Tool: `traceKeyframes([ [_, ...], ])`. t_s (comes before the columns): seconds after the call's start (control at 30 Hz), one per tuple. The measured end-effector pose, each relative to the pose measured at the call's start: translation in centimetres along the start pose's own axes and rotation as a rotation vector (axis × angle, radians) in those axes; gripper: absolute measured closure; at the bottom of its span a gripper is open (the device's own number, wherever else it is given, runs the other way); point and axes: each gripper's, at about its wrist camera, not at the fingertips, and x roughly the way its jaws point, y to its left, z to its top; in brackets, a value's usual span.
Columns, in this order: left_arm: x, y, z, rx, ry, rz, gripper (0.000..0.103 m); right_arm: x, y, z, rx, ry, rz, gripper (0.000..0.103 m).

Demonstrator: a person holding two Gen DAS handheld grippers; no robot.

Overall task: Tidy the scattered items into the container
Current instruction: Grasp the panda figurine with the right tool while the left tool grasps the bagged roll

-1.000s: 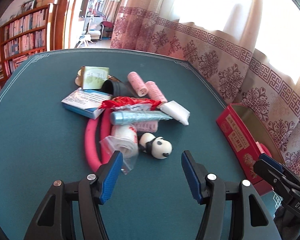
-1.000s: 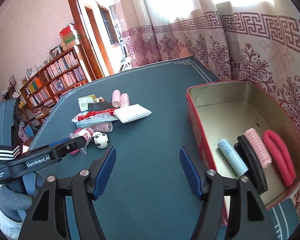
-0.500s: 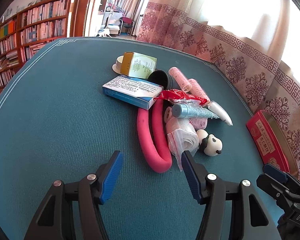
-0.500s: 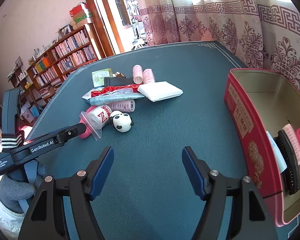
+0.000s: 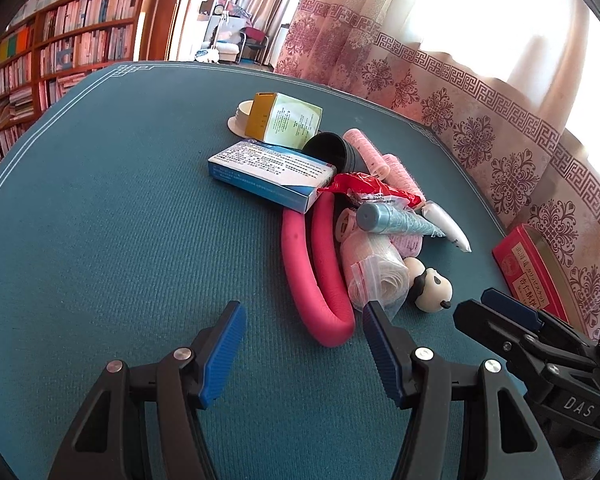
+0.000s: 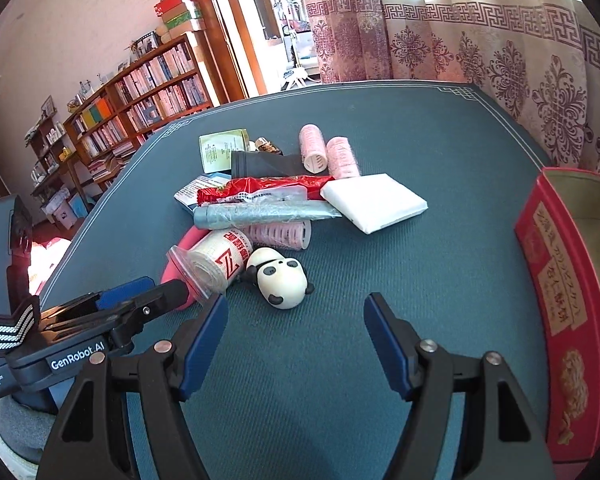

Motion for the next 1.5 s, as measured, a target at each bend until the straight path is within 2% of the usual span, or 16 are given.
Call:
traceKeyframes([
  [0.23, 0.3, 0.3, -0.1, 0.001, -0.003, -0.01, 0.038, 3.3, 0.6, 1.1, -0.041, 0.031, -0.018, 0.029],
  [0.3, 0.4, 0.3, -0.1, 0.001, -0.003, -0.011, 0.038, 4.0, 0.7, 1.1, -0.05, 0.046, -0.005, 0.037],
  [0.37, 0.4, 0.4, -0.2, 0.001, -0.004, -0.011, 0.038, 4.3, 1.0, 0.9, -0.069, 0.057, 0.016, 0.053],
  [0.43, 0.5, 0.3, -0.2, 0.001, -0.005, -0.011, 0.038, 4.2, 1.3, 0.7, -0.085, 0.052, 0.029, 0.06],
  [0.7, 0.5, -0.2, -0.4, 0.013, -0.005, 0.002, 0.038, 2.2, -0.8, -0.3, -0.007, 0.021, 0.002, 0.06],
  [0.97, 0.1, -2.6, 0.3, 0.103, -0.027, 0.018, 0.038, 0.5, -2.6, -1.2, 0.034, -0.011, -0.019, 0.06],
  [1.17, 0.8, -5.0, 0.9, 0.192, -0.031, 0.027, 0.038, 0.3, -3.9, -1.4, 0.095, -0.029, 0.009, 0.06],
  [1.5, 3.1, -6.3, 1.3, 0.238, 0.002, 0.049, 0.038, 0.5, -4.6, -1.6, 0.136, -0.023, 0.055, 0.06],
])
